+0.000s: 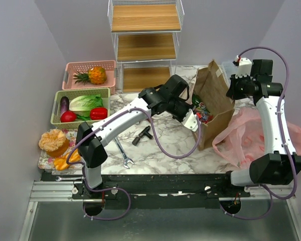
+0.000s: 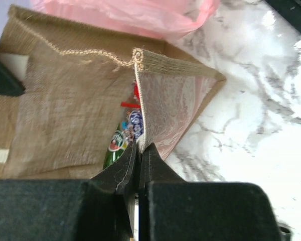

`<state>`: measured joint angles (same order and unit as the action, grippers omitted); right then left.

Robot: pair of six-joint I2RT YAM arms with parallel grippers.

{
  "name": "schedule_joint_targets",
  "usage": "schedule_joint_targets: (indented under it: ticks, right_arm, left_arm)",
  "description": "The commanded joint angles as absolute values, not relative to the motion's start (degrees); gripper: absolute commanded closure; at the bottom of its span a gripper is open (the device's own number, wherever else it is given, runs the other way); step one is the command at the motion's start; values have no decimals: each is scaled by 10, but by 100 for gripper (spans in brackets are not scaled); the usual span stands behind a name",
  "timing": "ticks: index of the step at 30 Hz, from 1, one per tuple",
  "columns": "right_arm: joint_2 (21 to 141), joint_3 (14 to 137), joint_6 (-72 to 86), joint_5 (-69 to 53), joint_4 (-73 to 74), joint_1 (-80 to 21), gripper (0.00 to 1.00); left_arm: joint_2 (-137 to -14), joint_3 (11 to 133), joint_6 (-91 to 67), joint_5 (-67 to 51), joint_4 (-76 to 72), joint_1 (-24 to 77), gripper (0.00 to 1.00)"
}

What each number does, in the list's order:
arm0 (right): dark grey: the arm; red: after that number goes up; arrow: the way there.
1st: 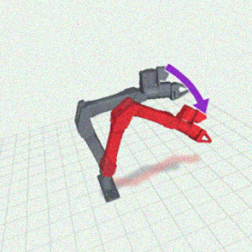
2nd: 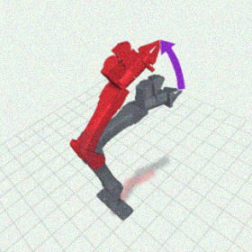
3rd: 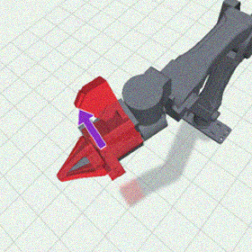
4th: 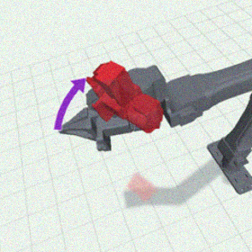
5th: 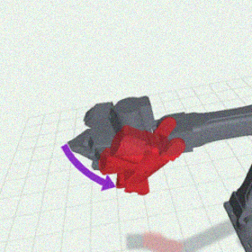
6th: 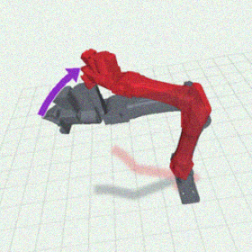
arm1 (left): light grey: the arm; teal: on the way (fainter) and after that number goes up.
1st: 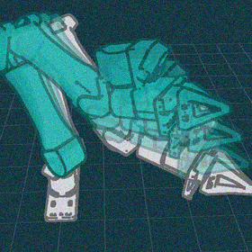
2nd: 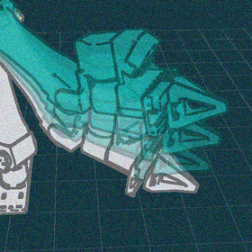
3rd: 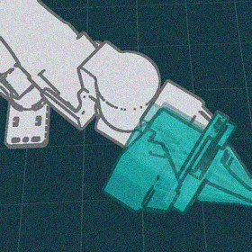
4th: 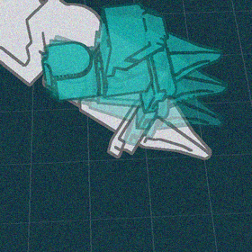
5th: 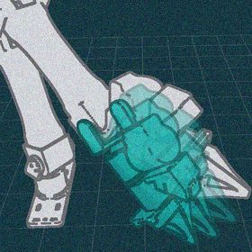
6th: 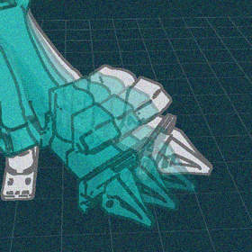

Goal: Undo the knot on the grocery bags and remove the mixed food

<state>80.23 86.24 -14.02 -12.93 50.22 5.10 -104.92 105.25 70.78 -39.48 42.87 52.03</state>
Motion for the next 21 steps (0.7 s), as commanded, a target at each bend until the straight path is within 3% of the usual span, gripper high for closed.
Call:
schedule_joint_targets:
  ticks: [1, 6, 7, 8, 9, 15, 21]
  right_arm:
    - [834, 881, -145, -246, 457, 53, 99]
    - [883, 947, -126, -339, 436, 52, 99]
    - [888, 957, -130, -358, 435, 52, 99]
    - [893, 968, -138, -377, 439, 52, 99]
    - [895, 975, -151, -394, 449, 52, 99]
    - [834, 922, -275, -480, 496, 36, 99]
    - [779, 865, -318, -489, 493, 4, 99]
  left_arm:
    - [-1003, 1076, 670, -497, 518, 547, 100]
    - [-1020, 1111, 676, -466, 588, 547, 98]
    - [-1017, 1111, 670, -460, 589, 547, 84]
    - [-1010, 1106, 650, -451, 576, 547, 61]
    - [-1001, 1095, 609, -444, 553, 542, 51]
    - [-905, 1035, 412, -473, 382, 450, 24]
    - [-935, 1003, 488, -396, 376, 462, 32]
